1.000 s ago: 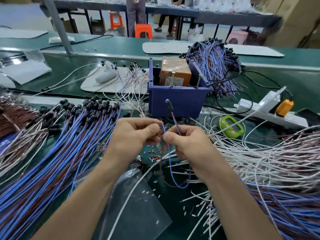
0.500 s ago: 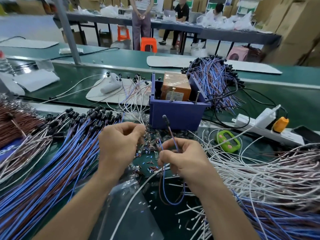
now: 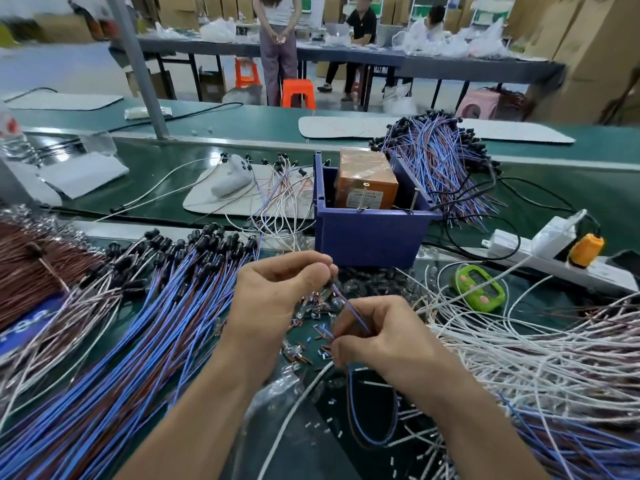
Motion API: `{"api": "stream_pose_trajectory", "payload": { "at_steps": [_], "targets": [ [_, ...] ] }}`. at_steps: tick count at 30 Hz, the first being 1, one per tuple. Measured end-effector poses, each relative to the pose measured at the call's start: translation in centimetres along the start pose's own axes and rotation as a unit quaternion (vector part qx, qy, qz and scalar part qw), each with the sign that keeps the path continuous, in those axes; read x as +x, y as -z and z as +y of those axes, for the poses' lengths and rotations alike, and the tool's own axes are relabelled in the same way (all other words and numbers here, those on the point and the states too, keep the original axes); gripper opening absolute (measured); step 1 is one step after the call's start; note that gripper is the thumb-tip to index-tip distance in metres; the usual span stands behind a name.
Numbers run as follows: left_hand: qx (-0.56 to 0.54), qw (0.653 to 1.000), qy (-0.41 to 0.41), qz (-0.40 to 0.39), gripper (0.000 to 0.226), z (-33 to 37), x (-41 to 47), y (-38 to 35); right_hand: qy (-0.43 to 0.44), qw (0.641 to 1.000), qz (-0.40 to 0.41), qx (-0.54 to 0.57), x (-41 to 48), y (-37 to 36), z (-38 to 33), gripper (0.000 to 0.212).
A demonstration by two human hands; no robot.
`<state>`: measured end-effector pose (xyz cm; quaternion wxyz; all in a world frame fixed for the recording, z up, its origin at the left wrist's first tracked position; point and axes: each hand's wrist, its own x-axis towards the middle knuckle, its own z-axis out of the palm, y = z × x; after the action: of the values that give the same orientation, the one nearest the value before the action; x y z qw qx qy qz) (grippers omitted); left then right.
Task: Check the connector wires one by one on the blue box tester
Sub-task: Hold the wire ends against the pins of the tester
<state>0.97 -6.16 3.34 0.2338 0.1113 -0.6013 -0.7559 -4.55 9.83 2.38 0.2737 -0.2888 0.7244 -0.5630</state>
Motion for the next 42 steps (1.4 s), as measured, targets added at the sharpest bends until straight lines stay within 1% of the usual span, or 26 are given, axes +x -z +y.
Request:
{"api": "stream_pose_trajectory", "payload": {
  "at_steps": [1, 4, 5, 7, 10, 13, 15, 17, 18, 20, 21, 23, 24, 26, 28, 30, 31, 34, 36, 39, 42],
  "targets": [
    [0.011, 1.0, -0.006, -0.015, 0.016, 0.1, 0.0, 0.2, -0.004, 1.0, 0.016, 0.002, 0.1, -0.1, 0.1, 0.022],
    [0.076, 0.996, -0.031, -0.041, 0.047, 0.1, -0.1, 0.2, -0.016, 0.998, 0.064, 0.001, 0.5, -0.4, 0.5, 0.02],
    [0.088, 0.995, -0.037, -0.039, 0.053, 0.0, -0.1, 0.1, -0.021, 0.997, 0.071, -0.006, 0.6, -0.5, 0.7, 0.018],
    [0.102, 0.993, -0.046, -0.03, 0.055, -0.2, -0.1, -0.1, -0.029, 0.996, 0.079, -0.03, 0.7, -0.6, 0.9, 0.016],
    [0.112, 0.992, -0.053, -0.011, 0.049, -0.3, 0.2, 0.0, -0.035, 0.995, 0.079, -0.056, 0.7, -0.7, 1.0, 0.016],
    [0.113, 0.992, -0.054, -0.013, 0.04, -0.1, 0.4, -0.1, -0.029, 0.993, 0.084, -0.075, 0.8, -0.7, 1.1, 0.018],
    [0.093, 0.994, -0.049, -0.015, 0.031, 0.1, 0.3, -0.1, -0.026, 0.991, 0.093, -0.088, 0.9, -0.8, 1.2, 0.019],
    [0.057, 0.998, -0.031, -0.006, 0.015, 0.2, 0.1, -0.2, -0.026, 0.989, 0.113, -0.087, 1.0, -0.7, 1.2, 0.02],
    [0.042, 0.999, -0.017, 0.006, 0.015, 0.3, 0.0, -0.3, -0.027, 0.989, 0.123, -0.08, 1.0, -0.6, 1.3, 0.021],
    [0.002, 0.999, 0.03, 0.039, 0.024, 0.2, 0.0, -0.5, -0.026, 0.989, 0.129, -0.061, 1.1, -0.5, 1.3, 0.025],
    [-0.026, 0.997, 0.057, 0.053, 0.024, 0.2, 0.0, -0.6, -0.025, 0.99, 0.126, -0.05, 1.1, -0.5, 1.2, 0.025],
    [-0.082, 0.989, 0.097, 0.072, 0.017, 0.0, 0.1, -0.8, -0.025, 0.993, 0.115, -0.011, 1.1, -0.5, 1.0, 0.022],
    [-0.09, 0.987, 0.102, 0.083, 0.014, -0.1, 0.2, -0.7, -0.026, 0.993, 0.111, 0.023, 1.0, -0.5, 0.8, 0.02],
    [-0.054, 0.989, 0.088, 0.103, 0.017, -0.2, 0.2, -0.4, -0.027, 0.987, 0.108, 0.113, 0.9, -0.7, 0.4, 0.017],
    [-0.003, 0.991, 0.075, 0.109, 0.019, -0.4, 0.1, -0.1, -0.029, 0.974, 0.115, 0.193, 0.8, -0.5, 0.0, 0.018],
    [0.044, 0.991, 0.086, 0.09, 0.018, -0.6, 0.0, -0.3, -0.028, 0.957, 0.132, 0.256, 0.9, -0.1, -0.2, 0.027],
    [0.069, 0.991, 0.096, 0.064, 0.017, -0.6, -0.2, -0.5, -0.026, 0.949, 0.142, 0.279, 0.9, 0.1, -0.3, 0.032],
    [0.123, 0.987, 0.102, -0.037, 0.017, -0.6, -0.8, -1.4, -0.023, 0.932, 0.173, 0.318, 0.8, 0.6, -0.5, 0.032],
    [0.12, 0.986, 0.095, -0.07, 0.026, -0.4, -1.2, -1.9, -0.026, 0.926, 0.189, 0.327, 0.8, 1.1, -0.3, 0.033],
    [0.107, 0.988, 0.084, -0.078, 0.032, -0.4, -1.6, -2.3, -0.021, 0.925, 0.194, 0.327, 0.9, 1.3, -0.3, 0.034],
    [0.092, 0.992, 0.065, -0.048, 0.035, -0.9, -1.9, -3.0, -0.017, 0.922, 0.154, 0.354, 1.0, 1.3, -0.1, 0.032]
  ]
}}
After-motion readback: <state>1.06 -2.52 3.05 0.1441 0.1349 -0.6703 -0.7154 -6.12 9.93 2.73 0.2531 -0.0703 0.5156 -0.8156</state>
